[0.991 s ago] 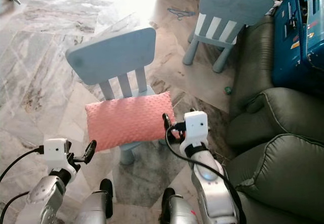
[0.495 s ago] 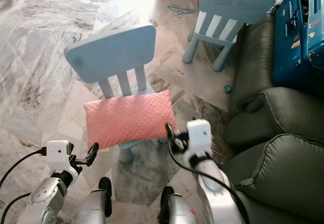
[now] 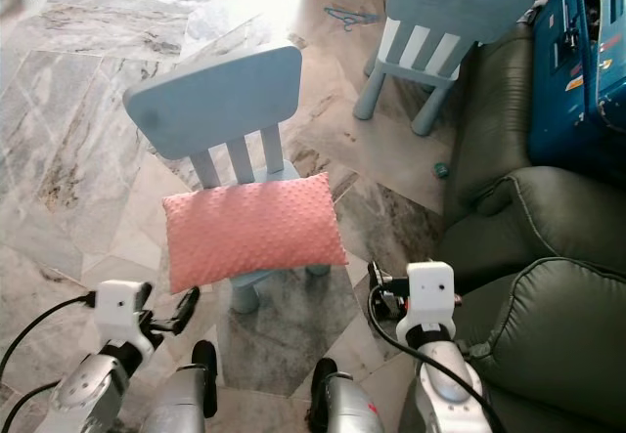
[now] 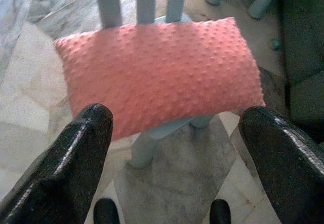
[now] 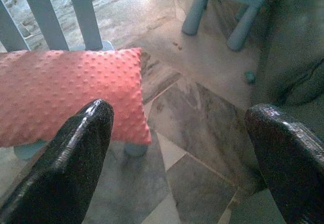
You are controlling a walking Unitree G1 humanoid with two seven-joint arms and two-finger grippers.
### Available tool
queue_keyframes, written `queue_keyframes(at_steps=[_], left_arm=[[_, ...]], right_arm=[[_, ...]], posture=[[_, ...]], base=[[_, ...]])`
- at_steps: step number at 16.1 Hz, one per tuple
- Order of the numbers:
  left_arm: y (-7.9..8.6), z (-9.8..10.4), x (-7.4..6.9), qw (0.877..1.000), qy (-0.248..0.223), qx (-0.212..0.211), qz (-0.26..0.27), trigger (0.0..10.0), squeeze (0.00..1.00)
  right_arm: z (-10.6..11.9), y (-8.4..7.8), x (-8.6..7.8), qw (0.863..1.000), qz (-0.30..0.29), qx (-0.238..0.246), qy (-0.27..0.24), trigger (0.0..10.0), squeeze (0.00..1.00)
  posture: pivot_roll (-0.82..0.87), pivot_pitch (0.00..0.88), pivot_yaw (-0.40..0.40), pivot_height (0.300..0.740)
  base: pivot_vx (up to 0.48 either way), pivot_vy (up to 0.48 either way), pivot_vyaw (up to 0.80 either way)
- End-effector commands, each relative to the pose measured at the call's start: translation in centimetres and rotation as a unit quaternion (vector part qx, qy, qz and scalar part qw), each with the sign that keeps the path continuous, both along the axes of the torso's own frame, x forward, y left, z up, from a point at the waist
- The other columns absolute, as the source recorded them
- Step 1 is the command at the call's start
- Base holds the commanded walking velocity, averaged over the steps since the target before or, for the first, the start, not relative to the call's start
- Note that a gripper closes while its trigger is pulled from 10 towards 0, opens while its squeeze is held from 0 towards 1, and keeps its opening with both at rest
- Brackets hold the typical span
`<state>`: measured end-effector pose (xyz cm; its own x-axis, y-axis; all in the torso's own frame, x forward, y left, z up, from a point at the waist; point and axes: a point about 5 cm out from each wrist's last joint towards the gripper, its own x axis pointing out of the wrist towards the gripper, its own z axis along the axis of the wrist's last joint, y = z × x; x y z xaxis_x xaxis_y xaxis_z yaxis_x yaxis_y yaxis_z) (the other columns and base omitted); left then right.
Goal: Move the pillow to the sofa
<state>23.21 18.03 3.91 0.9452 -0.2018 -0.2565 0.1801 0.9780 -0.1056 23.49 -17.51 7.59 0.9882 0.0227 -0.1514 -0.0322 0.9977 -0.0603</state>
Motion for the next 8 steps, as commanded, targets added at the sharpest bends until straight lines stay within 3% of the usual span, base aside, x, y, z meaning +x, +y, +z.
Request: queue_keyframes(at_steps=[1, 8], left_arm=[[0.01, -0.33, -0.38, 1.000, 0.006, 0.007, -0.008, 10.0, 0.00], [0.18, 0.00, 0.52, 1.000, 0.002, 0.009, -0.018, 10.0, 0.00]], right_arm=[[-0.53, -0.43, -0.67, 1.000, -0.019, 0.001, 0.010, 10.0, 0.00], [-0.92, -0.63, -0.84, 0.998, -0.053, 0.015, 0.012, 10.0, 0.00]], posture=[[-0.04, 0.367, -0.044, 0.740], [-0.03, 0.358, -0.028, 0.740]], base=[[0.000, 0.000, 0.00], [0.000, 0.000, 0.00]])
